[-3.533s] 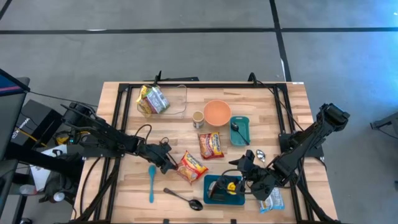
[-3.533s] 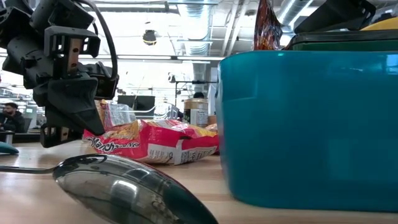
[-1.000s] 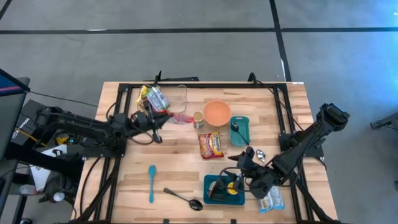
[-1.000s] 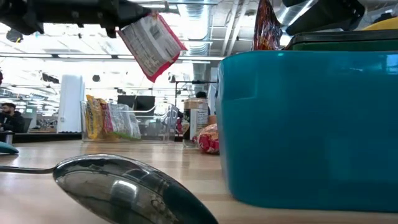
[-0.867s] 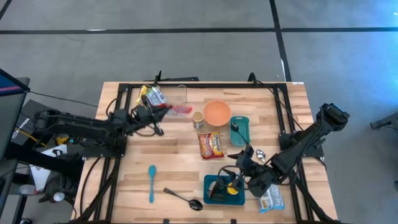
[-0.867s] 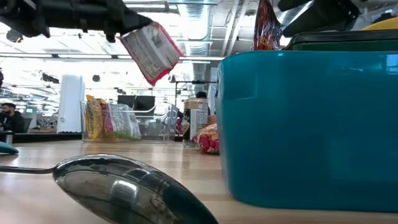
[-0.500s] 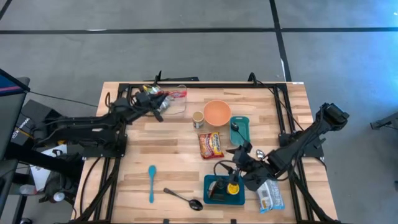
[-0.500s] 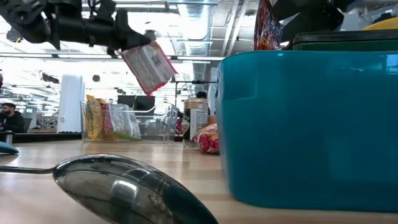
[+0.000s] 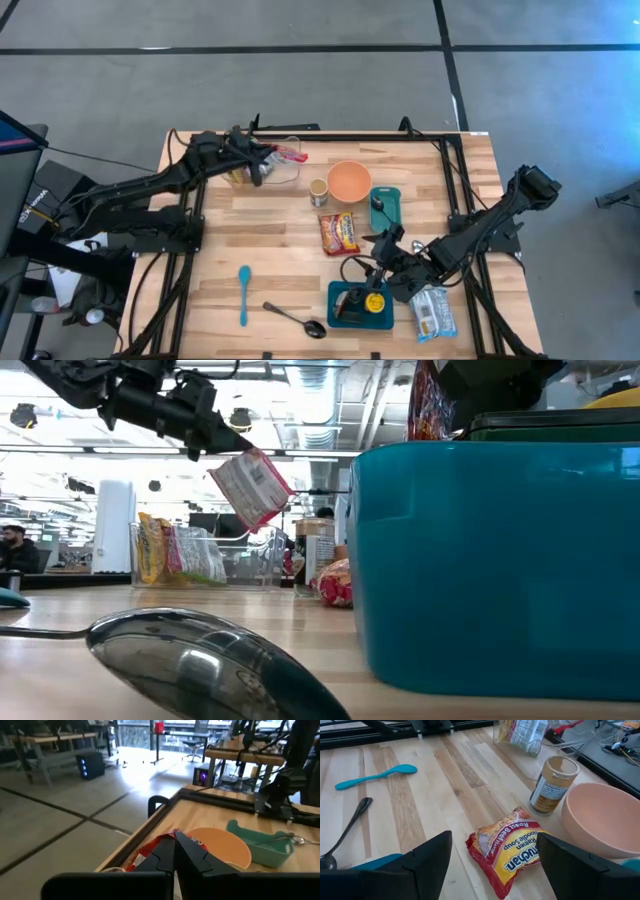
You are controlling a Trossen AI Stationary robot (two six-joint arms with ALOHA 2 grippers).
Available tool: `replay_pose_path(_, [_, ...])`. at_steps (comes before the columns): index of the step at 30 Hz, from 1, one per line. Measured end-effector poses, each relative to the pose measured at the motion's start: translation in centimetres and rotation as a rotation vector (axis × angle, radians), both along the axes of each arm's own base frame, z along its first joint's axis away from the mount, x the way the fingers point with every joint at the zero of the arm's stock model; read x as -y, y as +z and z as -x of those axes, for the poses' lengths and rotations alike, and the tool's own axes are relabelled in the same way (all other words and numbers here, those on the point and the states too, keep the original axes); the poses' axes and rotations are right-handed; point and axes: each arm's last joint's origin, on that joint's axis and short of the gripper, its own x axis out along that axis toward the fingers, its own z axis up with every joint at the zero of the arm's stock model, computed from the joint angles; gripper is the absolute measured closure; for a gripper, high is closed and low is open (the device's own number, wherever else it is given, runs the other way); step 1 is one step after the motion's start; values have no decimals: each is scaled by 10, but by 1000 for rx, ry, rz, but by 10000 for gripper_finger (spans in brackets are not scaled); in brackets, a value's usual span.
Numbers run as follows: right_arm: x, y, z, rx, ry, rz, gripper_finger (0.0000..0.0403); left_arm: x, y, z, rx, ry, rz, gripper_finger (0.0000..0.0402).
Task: Pick & Place Food Item
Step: Put the orange noodle pack into the transparent bin
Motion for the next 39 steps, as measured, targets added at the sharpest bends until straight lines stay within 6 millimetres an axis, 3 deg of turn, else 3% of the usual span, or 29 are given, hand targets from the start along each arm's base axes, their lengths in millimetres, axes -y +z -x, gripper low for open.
replay_pose_path(9, [1,0,0,-19,21,37,117,-19,12,-9,-37,-12,44,401])
replay_pose_path(16, [5,-2,0,-53,14,63,117,-30,20,-11,82,283,215,401])
replay_pose_path(22, [5,-3,1,-67,14,73,117,-27,16,-11,181,477,363,401])
replay_pose_path(30, [6,-4,2,-80,13,80,117,-21,8,-13,267,589,561,401])
replay_pose_path(39, [6,-4,2,-79,13,80,117,-15,-3,-9,298,782,646,401])
